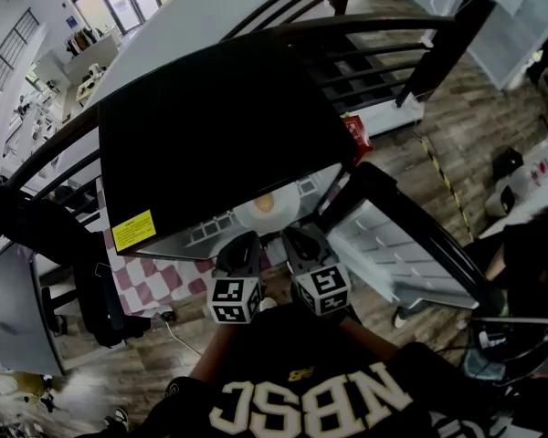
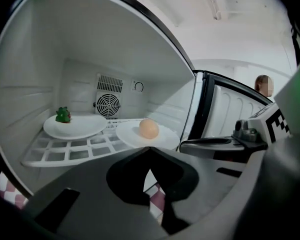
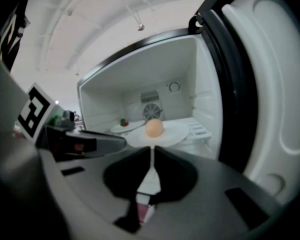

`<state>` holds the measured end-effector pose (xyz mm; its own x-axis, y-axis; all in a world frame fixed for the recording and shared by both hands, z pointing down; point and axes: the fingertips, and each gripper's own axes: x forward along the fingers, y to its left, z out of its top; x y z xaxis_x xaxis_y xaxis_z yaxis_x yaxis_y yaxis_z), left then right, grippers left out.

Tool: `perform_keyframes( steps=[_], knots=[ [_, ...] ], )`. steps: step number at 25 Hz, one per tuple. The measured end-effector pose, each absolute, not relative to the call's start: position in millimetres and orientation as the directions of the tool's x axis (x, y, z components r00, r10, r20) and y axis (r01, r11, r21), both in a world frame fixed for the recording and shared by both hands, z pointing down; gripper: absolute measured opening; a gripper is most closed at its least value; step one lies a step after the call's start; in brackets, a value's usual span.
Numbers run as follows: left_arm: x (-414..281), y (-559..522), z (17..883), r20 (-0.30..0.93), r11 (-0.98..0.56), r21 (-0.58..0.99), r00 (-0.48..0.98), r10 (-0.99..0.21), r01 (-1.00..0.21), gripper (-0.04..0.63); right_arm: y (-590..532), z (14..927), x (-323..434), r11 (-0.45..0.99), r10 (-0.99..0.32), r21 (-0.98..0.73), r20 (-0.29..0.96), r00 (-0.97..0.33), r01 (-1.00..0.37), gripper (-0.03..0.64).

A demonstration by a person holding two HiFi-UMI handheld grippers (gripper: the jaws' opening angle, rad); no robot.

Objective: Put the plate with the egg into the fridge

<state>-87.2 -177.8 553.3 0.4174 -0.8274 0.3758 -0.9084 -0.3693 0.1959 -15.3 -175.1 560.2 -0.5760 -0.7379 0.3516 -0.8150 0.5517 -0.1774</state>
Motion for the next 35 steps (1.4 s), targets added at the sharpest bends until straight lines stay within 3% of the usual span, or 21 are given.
perform_keyframes(
  steps=[35],
  knots=[
    [-85, -231, 558, 0.463, -0.265, 0.295, 0.380, -0.801, -0.918, 0.021, -243, 558, -27, 0.573, -0.698, -0.232, 0.363, -0.617, -0.786, 0.037]
  ],
)
